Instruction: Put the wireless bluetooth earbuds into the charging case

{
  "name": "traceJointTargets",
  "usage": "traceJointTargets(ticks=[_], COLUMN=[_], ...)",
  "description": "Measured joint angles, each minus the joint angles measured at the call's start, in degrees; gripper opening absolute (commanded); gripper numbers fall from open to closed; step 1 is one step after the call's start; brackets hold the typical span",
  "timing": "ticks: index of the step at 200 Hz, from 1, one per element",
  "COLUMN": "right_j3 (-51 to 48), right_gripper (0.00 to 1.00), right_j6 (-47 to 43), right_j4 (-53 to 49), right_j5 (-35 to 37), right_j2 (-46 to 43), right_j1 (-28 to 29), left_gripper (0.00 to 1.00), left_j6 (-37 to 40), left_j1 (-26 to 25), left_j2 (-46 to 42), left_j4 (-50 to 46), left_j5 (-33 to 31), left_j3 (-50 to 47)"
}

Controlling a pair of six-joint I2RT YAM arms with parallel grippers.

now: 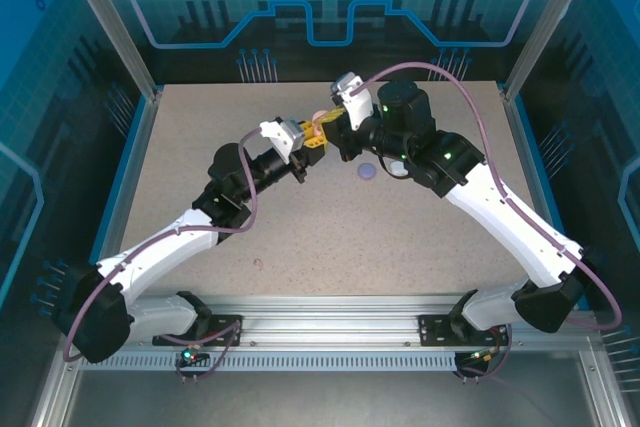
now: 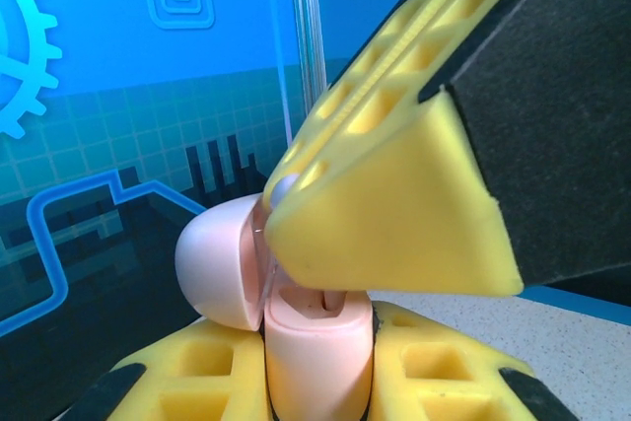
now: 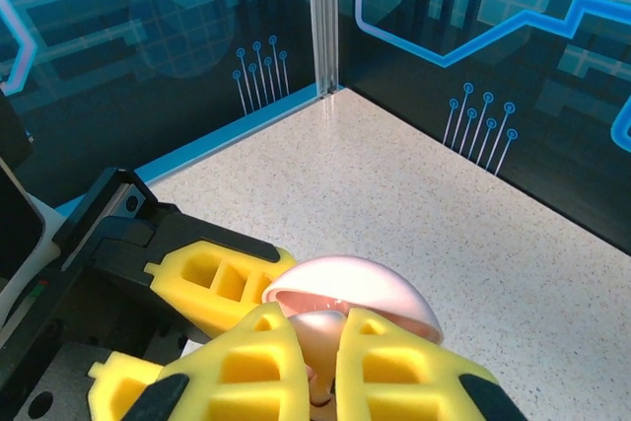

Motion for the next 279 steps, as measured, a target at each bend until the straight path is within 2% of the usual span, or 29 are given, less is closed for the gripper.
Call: traceJointTargets(ticks=[45, 77, 97, 114, 144, 216, 255, 279], right_j3=[5.2, 5.7, 6.4, 7.4, 9.9, 12.3, 5.0, -1.4], right_gripper=[0.04, 0.29, 0.35, 0.45, 0.55, 0.65, 0.67, 0.67], right_j6=[-3.2, -3.6, -2.7, -1.2, 1.7, 11.4, 19.3, 23.9], right_j4=[-4.6, -5.6, -6.4, -7.2, -8.1, -6.9, -5.4, -5.3], right_j5=[1.7, 2.3, 2.1, 2.0, 1.9, -1.6, -0.8, -0.5], right_j2=[3.8, 4.3, 4.6, 5.0, 5.2, 4.1, -4.5, -9.0], right_j1=[1.1, 1.5, 1.9, 2.2, 2.1, -1.1, -3.9, -4.1], left_gripper=[0.00, 0.00, 0.00, 0.00, 0.00, 0.00, 0.00, 0.00], left_j6=[0.0, 0.0, 0.0, -0.1, -0.3, -0.4, -0.7, -2.4], left_j1=[0.2, 0.2, 0.1, 0.1, 0.0, 0.0, 0.6, 3.8], left_j2=[0.0, 0.0, 0.0, 0.0, 0.0, 0.0, 0.7, 1.2], left_j4=[-0.5, -1.3, -1.4, -1.2, -0.9, -0.8, 0.1, 0.2], left_j5=[-1.9, -2.1, -2.1, -2.1, -2.1, -2.4, -6.6, -8.1], left_j3=[0.0, 0.0, 0.0, 0.0, 0.0, 0.0, 0.0, 0.0])
